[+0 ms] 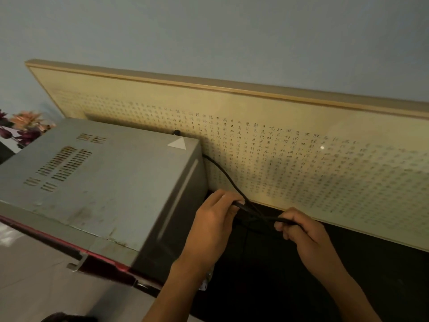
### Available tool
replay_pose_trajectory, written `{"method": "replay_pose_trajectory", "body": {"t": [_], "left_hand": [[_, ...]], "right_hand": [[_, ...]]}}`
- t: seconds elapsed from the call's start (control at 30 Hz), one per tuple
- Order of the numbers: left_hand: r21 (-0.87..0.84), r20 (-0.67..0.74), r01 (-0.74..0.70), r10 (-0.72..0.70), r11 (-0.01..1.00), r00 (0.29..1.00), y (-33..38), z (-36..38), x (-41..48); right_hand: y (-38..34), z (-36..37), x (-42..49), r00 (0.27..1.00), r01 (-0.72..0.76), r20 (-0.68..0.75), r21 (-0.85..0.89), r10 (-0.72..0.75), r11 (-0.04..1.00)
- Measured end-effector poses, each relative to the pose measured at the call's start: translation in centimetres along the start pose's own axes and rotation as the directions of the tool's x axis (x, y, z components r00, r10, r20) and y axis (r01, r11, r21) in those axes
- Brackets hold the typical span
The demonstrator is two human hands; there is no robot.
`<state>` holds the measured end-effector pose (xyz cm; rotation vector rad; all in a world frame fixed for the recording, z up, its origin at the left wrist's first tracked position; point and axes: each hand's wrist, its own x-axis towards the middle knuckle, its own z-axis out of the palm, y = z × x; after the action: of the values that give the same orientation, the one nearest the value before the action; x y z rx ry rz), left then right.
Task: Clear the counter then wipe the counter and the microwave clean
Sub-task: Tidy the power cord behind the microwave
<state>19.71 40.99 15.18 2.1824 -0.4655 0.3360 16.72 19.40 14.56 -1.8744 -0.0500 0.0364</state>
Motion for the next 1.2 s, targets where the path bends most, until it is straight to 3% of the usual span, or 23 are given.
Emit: {"method": "replay_pose_trajectory", "body": {"t": [0.23,0.37,0.5,0.63,0.7,0.83,0.93,1.07,1.13,1.2], "left_hand": [[-0.144,-0.015,0.240,-0.244,0.960,0.970,-0.6,-0.4,0.0],[-0.107,0.089,0.321,-0.312,0.941,0.946,-1.3,0.0,-0.3],[-0.107,0.157,0.359,-0.341,0.927,0.927,-1.3,0.5,0.3],[-0.277,0.215,0.344,-0.291,0.897,0.932,0.2,1.0,1.2],[-0.440,0.245,0.338,-0.251,0.832,0.936,1.2,1.2,1.4],[-0.571,0.336,0.360,-0.190,0.737,0.922,2.1,1.7,1.4],[-0.639,0.376,0.371,-0.147,0.674,0.915,2.3,1.4,1.4],[-0.563,0.237,0.235,-0.117,0.792,0.964,2.0,1.8,1.5],[-0.513,0.221,0.209,-0.108,0.833,0.969,1.9,2.2,1.4],[-0.509,0.235,0.219,-0.111,0.832,0.966,1.6,2.5,1.1]], "right_hand": [[1.3,-1.1,0.1,0.970,-0.160,-0.145,0.234,0.197,0.959],[1.3,-1.6,-0.5,0.938,-0.130,-0.238,0.427,0.251,0.895],[0.1,-0.4,-1.4,0.961,-0.062,-0.187,0.568,0.202,0.821],[0.0,1.3,-1.6,0.995,0.030,-0.094,0.402,0.009,0.915],[0.1,1.9,-1.4,0.999,0.035,-0.035,0.370,-0.024,0.928],[0.4,2.6,0.0,0.992,0.055,0.084,0.374,-0.093,0.926],[0.1,3.0,0.6,0.997,0.029,0.053,0.334,-0.050,0.942],[0.4,3.3,0.8,0.999,-0.010,0.035,0.161,0.005,0.987],[0.9,3.0,1.3,0.998,-0.069,0.010,0.200,0.068,0.977],[1.6,2.6,2.2,0.982,-0.110,-0.118,0.268,0.146,0.957]]}}
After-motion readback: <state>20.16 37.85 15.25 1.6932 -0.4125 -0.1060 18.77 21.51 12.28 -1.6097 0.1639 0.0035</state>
